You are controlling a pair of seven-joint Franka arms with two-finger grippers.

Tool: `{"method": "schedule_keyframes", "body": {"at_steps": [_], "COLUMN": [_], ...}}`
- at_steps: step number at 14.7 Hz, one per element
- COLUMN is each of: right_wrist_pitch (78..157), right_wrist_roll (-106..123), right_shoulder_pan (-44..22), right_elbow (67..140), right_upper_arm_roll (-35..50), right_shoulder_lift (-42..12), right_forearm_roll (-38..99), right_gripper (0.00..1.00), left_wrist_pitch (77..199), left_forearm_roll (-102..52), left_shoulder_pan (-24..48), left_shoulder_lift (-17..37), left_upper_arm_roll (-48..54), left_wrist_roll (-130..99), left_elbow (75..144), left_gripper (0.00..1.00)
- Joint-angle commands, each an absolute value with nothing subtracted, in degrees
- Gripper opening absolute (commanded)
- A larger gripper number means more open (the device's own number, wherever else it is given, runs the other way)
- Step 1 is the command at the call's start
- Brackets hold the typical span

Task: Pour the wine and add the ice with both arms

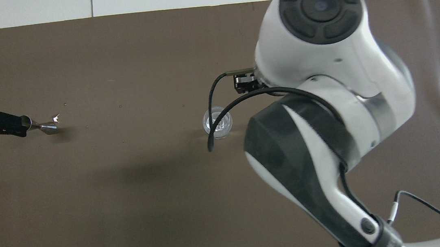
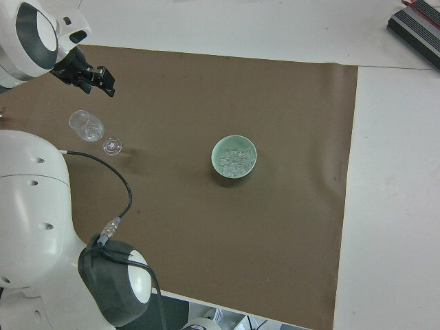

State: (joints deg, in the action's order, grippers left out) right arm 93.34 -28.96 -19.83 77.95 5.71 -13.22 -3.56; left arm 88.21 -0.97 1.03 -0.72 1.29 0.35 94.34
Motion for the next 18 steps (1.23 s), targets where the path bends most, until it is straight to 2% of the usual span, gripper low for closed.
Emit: {"method": "schedule_keyframes", "body": {"at_steps": [1, 6, 8, 10, 12, 14, 18], "right_wrist_pitch": [89.75, 85.53, 80.44, 83.21, 84.2, 84.55, 84.55], "right_wrist_roll": [-20.59, -12.22, -9.69, -5.38, -4.92, -5.1, -5.36], "right_shoulder_pan": [-11.89, -4.14, -0.98, 0.87, -0.69, -2.55, -1.24], "right_elbow": [79.45, 80.16, 80.33, 86.62, 90.52, 90.96, 91.41], "right_upper_arm_roll": [6.15, 5.98, 5.98, 5.8, 3.53, 2.29, 2.29], "right_shoulder_lift": [-8.19, -4.49, -3.61, -0.38, 3.77, 3.78, 2.82], "right_forearm_roll": [-3.43, -3.34, -2.73, -2.55, -2.37, -2.37, -2.37], "right_gripper": [1.0, 1.0, 1.0, 1.0, 1.0, 1.0, 1.0], "left_wrist_pitch": [89.03, 89.03, 89.03, 89.03, 89.03, 89.03, 89.03], "left_forearm_roll": [-0.09, -0.18, -0.18, -0.18, -0.09, -0.18, -0.18], "left_shoulder_pan": [0.97, 0.97, 0.97, 0.97, 0.97, 0.97, 0.97], "left_shoulder_lift": [-1.58, -1.58, -1.58, -1.58, -1.58, -1.58, -1.58], "left_upper_arm_roll": [1.14, 1.14, 1.14, 1.14, 1.14, 1.14, 1.14], "left_wrist_roll": [0.79, 0.79, 0.79, 0.79, 0.79, 0.79, 0.79], "left_elbow": [95.1, 95.1, 95.1, 95.1, 95.1, 95.1, 95.1], "left_gripper": [1.0, 1.0, 1.0, 1.0, 1.0, 1.0, 1.0]}}
